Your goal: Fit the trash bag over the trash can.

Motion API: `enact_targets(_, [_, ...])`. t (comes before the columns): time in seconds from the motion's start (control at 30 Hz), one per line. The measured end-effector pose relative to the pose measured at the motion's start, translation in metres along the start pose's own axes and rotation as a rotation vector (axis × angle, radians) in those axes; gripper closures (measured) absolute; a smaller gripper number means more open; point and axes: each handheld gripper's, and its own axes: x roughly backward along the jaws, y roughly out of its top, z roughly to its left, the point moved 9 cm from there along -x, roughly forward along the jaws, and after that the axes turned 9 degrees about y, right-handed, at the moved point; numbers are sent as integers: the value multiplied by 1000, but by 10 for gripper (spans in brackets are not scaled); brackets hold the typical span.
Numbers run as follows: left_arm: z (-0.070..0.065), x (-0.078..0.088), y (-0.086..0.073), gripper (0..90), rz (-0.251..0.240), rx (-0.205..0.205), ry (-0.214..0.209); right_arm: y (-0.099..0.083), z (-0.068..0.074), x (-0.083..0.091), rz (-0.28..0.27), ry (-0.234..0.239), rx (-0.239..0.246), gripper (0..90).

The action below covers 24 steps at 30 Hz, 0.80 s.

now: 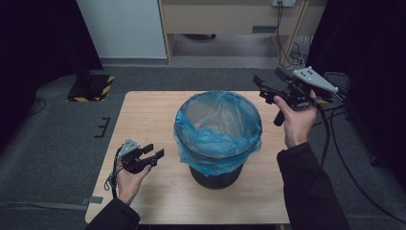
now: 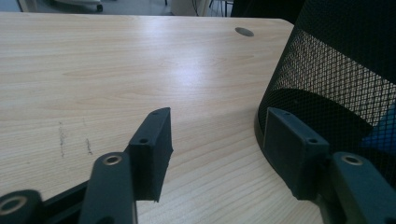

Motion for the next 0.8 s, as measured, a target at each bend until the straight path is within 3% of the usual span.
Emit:
enact_targets(0.17, [-2, -1, -2, 476, 15, -2, -11, -51, -43, 13, 62, -77, -65, 184])
enact_targets(0.3, [-1, -1, -3, 484, 24, -13, -5, -94, -65, 22, 114, -107, -101, 185])
enact_targets(0.47, [0, -3, -5, 465, 38, -18, 2, -146, -76, 32, 213, -105, -122, 186])
enact_targets(0.8, [10, -11, -22, 290, 134, -58, 56, -223, -87, 65, 432, -71, -149, 176])
